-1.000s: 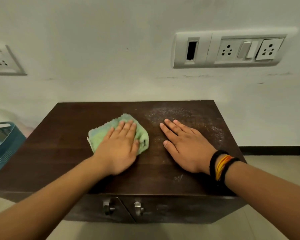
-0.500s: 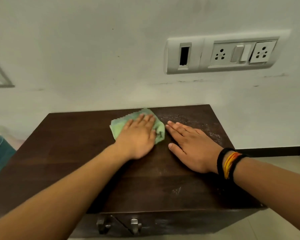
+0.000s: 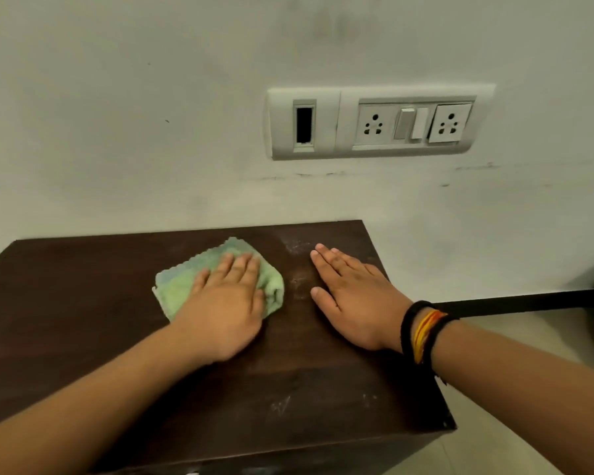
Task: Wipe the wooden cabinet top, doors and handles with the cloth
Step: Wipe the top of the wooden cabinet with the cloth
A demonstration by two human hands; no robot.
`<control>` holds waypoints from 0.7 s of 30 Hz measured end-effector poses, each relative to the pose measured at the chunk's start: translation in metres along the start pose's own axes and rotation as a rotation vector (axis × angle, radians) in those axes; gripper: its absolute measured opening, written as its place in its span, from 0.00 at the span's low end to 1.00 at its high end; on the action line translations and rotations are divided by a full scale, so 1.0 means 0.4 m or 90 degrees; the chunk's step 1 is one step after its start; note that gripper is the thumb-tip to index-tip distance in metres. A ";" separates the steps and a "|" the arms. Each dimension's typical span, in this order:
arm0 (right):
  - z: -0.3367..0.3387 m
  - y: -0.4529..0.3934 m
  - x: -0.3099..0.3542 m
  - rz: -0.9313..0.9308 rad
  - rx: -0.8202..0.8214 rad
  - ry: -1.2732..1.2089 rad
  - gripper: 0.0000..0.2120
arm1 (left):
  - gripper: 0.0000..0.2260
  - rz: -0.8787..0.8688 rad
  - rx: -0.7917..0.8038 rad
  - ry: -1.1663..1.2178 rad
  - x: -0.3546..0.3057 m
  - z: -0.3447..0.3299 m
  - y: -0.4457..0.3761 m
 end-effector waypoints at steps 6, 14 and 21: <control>0.006 0.016 -0.037 -0.028 -0.004 0.010 0.31 | 0.27 -0.054 -0.012 0.019 -0.071 0.028 -0.148; 0.012 0.045 -0.083 -0.077 -0.018 -0.003 0.29 | 0.27 -0.172 0.005 0.028 -0.212 0.012 -0.122; 0.010 0.066 -0.116 -0.081 -0.028 -0.036 0.29 | 0.28 -0.118 -0.007 -0.012 -0.185 -0.005 -0.048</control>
Point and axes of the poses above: each hand's wrist, its own y-axis away from the middle knuckle, its own z-axis out of the back of the hand, x = y × z, the point moved 1 cm from there along -y, towards the middle knuckle, and after that the axes turned 6 degrees about z, right-handed, at the moved point
